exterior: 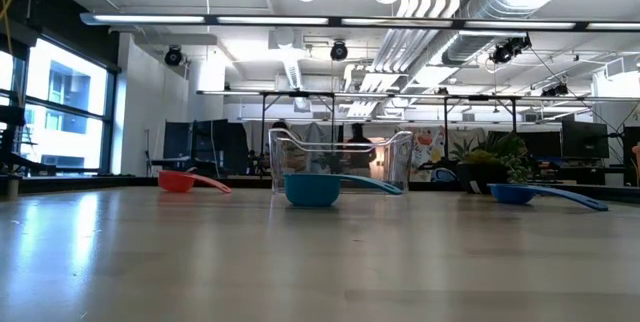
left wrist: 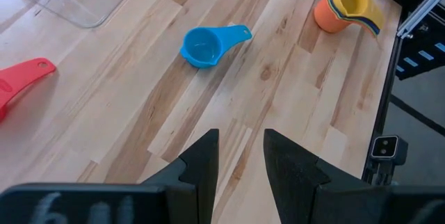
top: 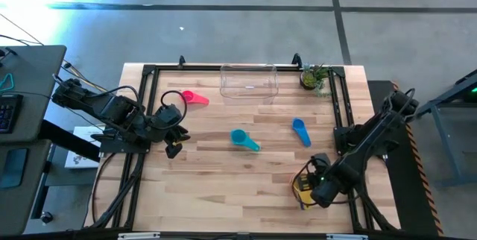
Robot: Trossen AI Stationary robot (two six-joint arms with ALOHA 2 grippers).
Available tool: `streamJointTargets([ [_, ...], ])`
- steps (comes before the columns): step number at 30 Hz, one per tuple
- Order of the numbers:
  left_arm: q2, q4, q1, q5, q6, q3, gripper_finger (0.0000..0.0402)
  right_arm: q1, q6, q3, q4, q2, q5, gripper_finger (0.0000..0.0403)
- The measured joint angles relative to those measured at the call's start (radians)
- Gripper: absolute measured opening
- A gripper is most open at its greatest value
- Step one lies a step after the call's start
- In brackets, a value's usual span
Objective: Nest measuring cups in basket
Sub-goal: Stack the yellow measuring cup on top of the dark blue measuring cup
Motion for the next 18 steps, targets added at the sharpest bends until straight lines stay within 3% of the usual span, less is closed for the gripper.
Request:
streamJointTargets([
  [12, 0.0, 0.0, 0.0, -0.022, 0.001, 0.0, 0.0106, -0.033, -0.046, 0.0, 0.07, -0.023, 0.062, 0.0106],
  [18, 0.0, 0.0, 0.0, -0.037, 0.001, 0.0, 0.0106, -0.09, -0.123, 0.0, 0.072, -0.006, 0.03, 0.0106],
])
